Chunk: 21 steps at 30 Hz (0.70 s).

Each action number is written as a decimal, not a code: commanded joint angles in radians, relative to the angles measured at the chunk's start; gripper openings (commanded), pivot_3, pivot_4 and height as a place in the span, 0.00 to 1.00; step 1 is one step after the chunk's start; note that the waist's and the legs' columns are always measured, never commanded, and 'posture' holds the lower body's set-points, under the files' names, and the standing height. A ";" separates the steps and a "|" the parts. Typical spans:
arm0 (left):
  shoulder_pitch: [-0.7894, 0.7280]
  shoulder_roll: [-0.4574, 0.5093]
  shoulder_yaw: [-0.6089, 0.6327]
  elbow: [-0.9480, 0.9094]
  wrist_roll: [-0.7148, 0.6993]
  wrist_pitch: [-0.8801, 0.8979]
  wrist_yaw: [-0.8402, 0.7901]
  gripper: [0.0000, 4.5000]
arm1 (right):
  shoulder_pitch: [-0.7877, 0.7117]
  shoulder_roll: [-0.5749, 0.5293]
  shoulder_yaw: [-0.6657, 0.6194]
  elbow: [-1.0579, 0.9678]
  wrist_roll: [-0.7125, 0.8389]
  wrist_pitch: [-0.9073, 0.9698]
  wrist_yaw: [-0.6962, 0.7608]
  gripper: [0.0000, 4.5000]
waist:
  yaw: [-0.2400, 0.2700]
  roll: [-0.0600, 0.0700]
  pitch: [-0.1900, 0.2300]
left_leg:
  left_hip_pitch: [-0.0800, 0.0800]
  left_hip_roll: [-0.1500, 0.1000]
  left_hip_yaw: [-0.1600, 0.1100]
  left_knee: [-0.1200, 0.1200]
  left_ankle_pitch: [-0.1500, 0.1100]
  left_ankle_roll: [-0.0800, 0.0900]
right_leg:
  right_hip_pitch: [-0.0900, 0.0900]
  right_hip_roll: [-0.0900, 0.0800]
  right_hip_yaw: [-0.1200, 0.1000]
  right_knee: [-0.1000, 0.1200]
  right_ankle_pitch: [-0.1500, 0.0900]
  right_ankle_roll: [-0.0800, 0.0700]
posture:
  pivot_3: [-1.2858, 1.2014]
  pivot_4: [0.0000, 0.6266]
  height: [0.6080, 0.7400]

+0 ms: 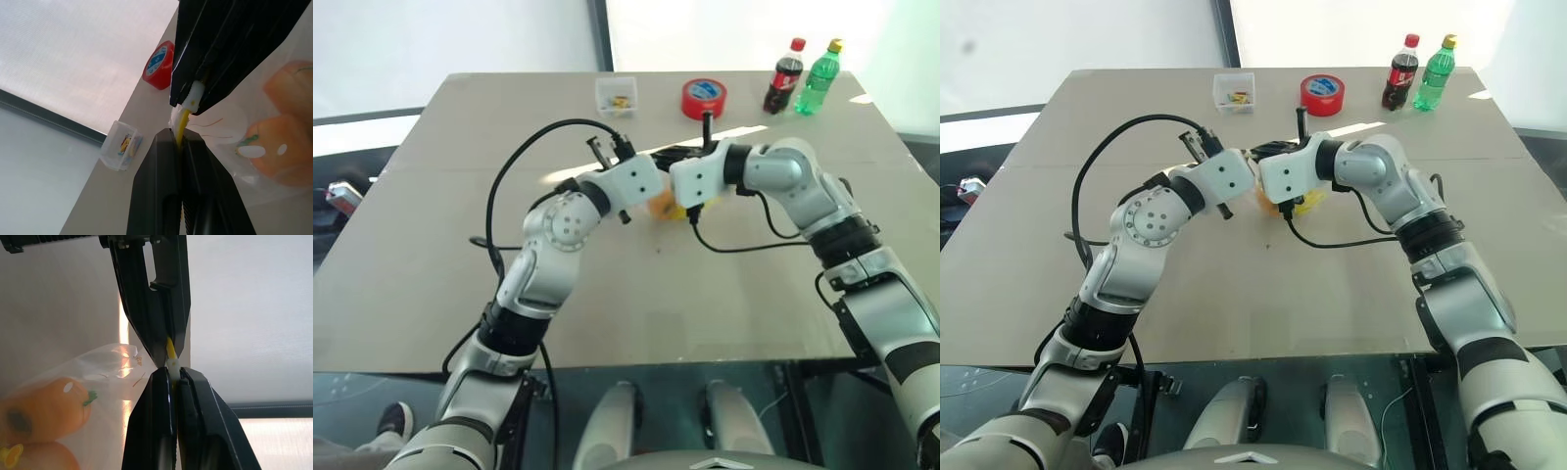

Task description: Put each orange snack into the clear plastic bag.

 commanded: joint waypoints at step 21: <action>-0.025 -0.007 0.003 -0.006 0.009 -0.016 0.024 0.00 | -0.024 -0.021 -0.027 -0.043 0.027 0.016 -0.003 0.01 | 0.000 0.000 0.000 | 0.000 0.000 0.000 0.000 0.000 0.000 | 0.000 0.000 0.000 0.000 0.000 0.000 | 0.52 0.24 1.00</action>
